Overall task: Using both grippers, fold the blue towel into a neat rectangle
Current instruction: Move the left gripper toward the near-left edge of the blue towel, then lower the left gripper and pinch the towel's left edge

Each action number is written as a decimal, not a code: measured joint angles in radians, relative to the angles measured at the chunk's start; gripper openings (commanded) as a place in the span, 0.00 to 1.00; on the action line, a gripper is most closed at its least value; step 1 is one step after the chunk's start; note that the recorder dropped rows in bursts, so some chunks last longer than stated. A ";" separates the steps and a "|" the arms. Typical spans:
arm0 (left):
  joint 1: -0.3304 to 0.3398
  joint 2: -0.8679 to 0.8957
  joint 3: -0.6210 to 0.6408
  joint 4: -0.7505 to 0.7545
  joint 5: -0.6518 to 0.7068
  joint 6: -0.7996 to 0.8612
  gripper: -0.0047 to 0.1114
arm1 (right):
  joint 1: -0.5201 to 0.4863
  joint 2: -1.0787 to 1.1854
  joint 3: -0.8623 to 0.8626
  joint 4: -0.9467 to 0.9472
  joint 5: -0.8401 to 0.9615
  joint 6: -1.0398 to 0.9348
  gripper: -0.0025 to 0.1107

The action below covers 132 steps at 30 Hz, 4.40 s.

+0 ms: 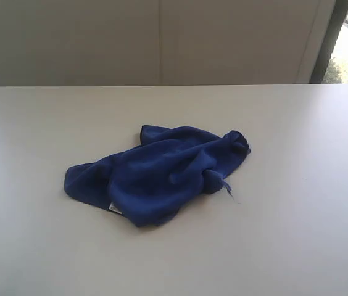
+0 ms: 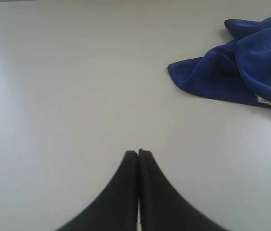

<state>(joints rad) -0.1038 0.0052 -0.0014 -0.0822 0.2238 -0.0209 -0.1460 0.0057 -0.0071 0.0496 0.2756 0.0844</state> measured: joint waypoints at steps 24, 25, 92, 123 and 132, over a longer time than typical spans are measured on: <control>0.000 0.000 0.000 0.000 -0.212 0.000 0.04 | 0.026 0.000 0.000 0.000 0.000 0.000 0.02; 0.000 0.000 0.000 0.000 -0.256 0.000 0.04 | 0.026 0.000 0.000 0.000 0.000 0.000 0.02; -0.484 1.810 -1.020 -0.549 0.048 1.478 0.51 | 0.026 0.000 0.000 0.001 -0.283 0.029 0.02; -0.523 1.735 -1.029 -0.554 -0.116 1.504 0.10 | 0.026 0.000 0.000 0.001 -0.283 0.029 0.02; -0.523 1.695 -1.029 -0.554 -0.111 1.443 0.40 | 0.026 0.000 0.000 0.001 -0.283 0.029 0.02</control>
<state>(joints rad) -0.6263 1.6999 -1.0300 -0.6366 0.1128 1.4222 -0.1196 0.0057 -0.0071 0.0504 -0.0071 0.1134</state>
